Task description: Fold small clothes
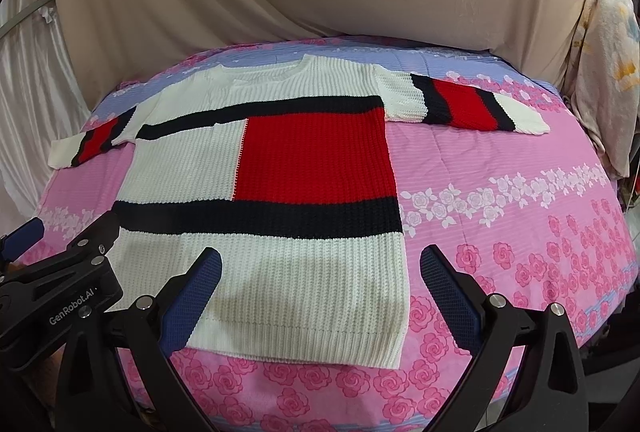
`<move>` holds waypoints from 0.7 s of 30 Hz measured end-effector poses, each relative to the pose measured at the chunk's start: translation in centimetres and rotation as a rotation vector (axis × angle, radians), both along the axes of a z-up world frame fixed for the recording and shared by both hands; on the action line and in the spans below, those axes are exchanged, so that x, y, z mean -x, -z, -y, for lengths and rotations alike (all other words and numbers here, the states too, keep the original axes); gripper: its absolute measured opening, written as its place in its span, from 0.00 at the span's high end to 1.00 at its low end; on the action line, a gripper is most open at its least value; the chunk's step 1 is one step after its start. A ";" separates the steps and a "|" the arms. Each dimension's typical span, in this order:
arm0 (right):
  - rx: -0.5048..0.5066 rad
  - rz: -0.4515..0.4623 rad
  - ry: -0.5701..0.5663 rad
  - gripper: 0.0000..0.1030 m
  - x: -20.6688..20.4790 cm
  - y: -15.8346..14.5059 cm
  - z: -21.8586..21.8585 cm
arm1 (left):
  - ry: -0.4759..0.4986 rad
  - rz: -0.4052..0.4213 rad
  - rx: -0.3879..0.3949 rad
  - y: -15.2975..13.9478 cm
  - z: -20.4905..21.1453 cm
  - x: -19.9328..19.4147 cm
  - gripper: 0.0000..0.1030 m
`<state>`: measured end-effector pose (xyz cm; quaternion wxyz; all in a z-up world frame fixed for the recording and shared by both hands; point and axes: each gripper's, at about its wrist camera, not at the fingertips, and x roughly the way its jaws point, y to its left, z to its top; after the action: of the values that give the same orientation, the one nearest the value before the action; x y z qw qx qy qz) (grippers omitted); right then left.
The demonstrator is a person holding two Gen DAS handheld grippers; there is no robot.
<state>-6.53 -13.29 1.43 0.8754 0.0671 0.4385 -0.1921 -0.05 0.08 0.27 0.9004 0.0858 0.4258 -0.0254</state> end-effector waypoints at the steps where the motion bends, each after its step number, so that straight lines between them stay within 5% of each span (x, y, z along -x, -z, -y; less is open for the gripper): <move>1: 0.000 0.000 0.000 0.05 0.0 0.0 0.0 | 0.000 0.001 -0.001 0.0 0.0 0.1 0.06; 21: -0.002 -0.005 0.001 0.05 -0.1 0.4 0.1 | 0.000 0.002 0.000 0.1 -0.1 0.2 0.06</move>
<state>-6.41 -13.40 0.98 0.8741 0.0676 0.4408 -0.1923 -0.25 0.16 0.15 0.9009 0.0860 0.4247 -0.0254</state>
